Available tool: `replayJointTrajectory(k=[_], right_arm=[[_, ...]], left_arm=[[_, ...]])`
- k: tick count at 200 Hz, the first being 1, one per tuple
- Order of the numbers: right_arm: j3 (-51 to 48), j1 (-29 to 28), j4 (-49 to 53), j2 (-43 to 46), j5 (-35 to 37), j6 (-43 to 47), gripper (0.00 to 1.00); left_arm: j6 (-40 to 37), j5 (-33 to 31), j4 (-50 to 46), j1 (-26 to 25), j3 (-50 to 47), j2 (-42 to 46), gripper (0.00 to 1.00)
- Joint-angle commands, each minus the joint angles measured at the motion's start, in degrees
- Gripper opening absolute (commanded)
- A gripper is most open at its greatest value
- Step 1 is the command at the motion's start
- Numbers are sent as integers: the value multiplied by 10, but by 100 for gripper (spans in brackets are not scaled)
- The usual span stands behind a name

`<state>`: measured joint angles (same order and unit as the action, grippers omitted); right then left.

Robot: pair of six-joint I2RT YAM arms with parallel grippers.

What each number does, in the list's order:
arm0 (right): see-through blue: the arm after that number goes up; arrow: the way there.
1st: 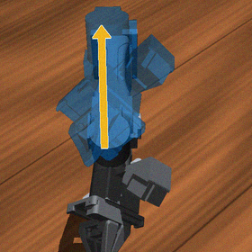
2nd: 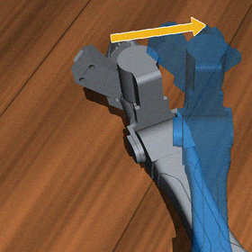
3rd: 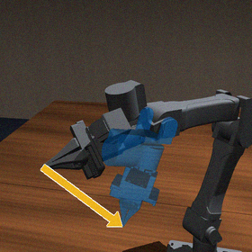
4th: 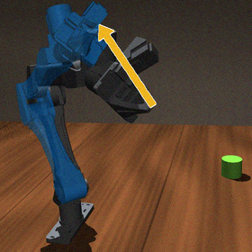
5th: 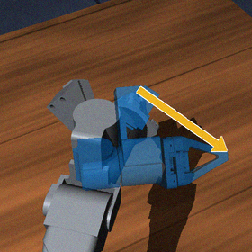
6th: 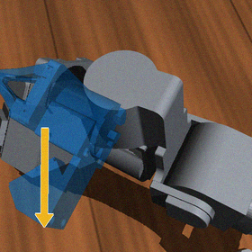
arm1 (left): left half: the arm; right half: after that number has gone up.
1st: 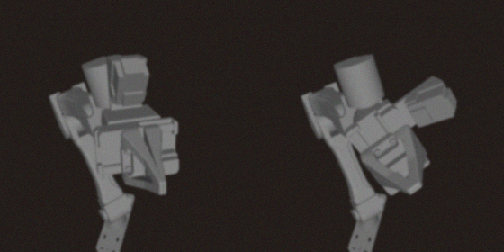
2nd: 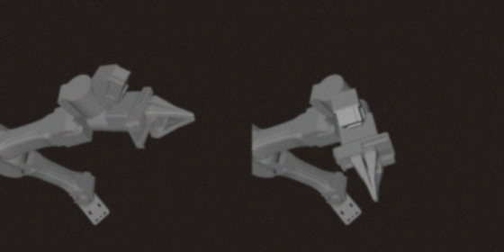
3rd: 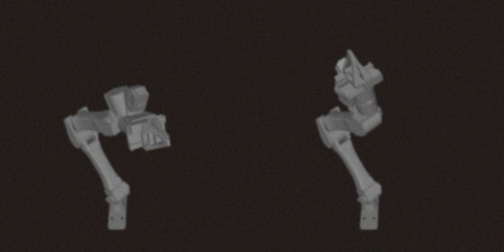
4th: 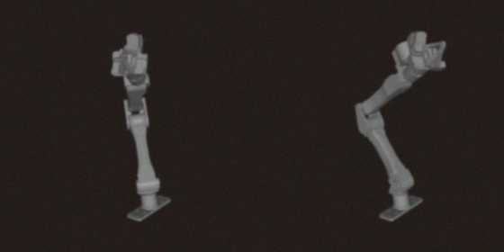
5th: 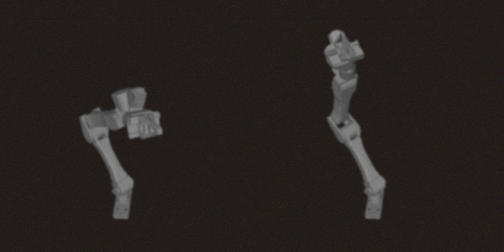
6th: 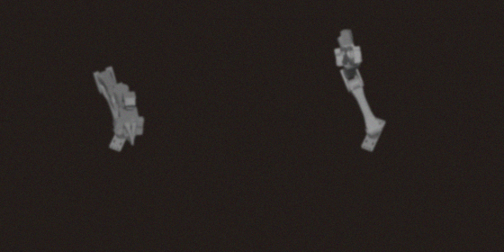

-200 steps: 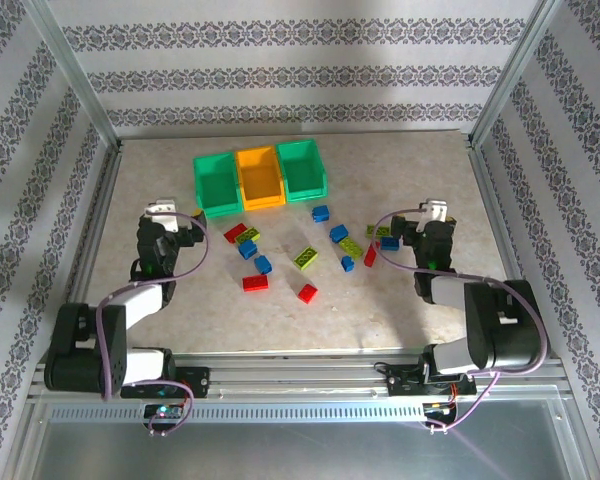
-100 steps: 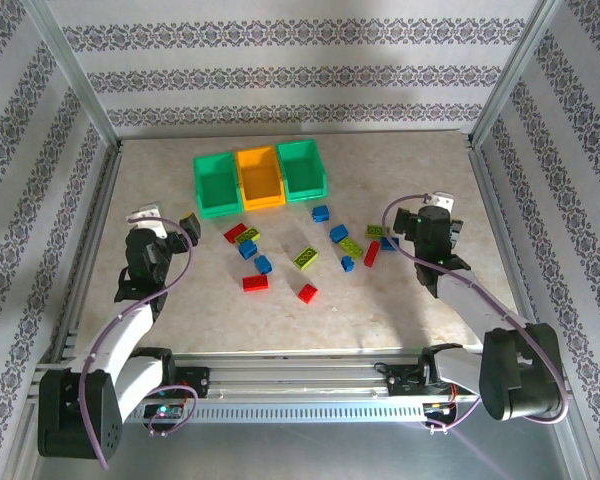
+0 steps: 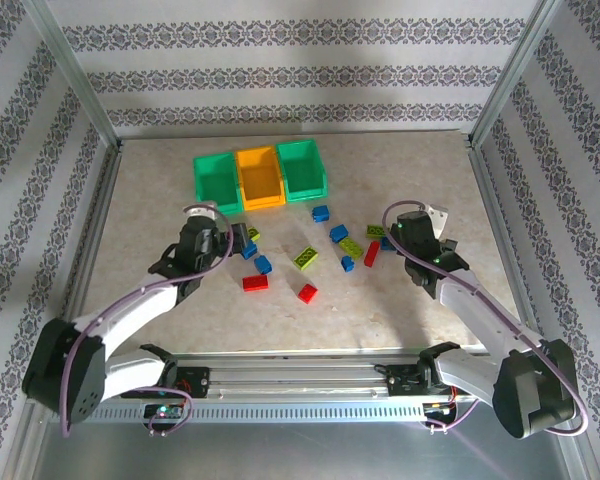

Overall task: Sort the legos into containers by color
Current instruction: Pick up the lego from the center of the table.

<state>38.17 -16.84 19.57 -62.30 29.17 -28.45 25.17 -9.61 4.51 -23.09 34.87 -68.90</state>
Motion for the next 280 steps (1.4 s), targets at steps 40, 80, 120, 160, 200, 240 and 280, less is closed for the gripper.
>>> replayJointTrajectory(k=[40,80,120,160,200,240,280], right_arm=[[61,-13,124,-31,1,-63,98],[72,-13,120,-50,-12,-64,98],[71,-13,115,-55,-23,-62,98],[67,-13,112,-56,-35,-57,98],[67,-13,108,-61,-42,-59,98],[69,-13,105,-73,-47,-57,98],[72,-14,103,-84,-48,-57,98]], left_arm=[[115,-21,-109,-57,56,-78,100],[132,-36,-141,-67,68,-115,100],[120,-45,-144,-68,102,-182,100],[104,-62,-137,-68,145,-243,99],[103,-86,-156,-67,183,-296,92],[106,-95,-182,-67,202,-324,79],[114,-96,-189,-68,176,-298,74]])
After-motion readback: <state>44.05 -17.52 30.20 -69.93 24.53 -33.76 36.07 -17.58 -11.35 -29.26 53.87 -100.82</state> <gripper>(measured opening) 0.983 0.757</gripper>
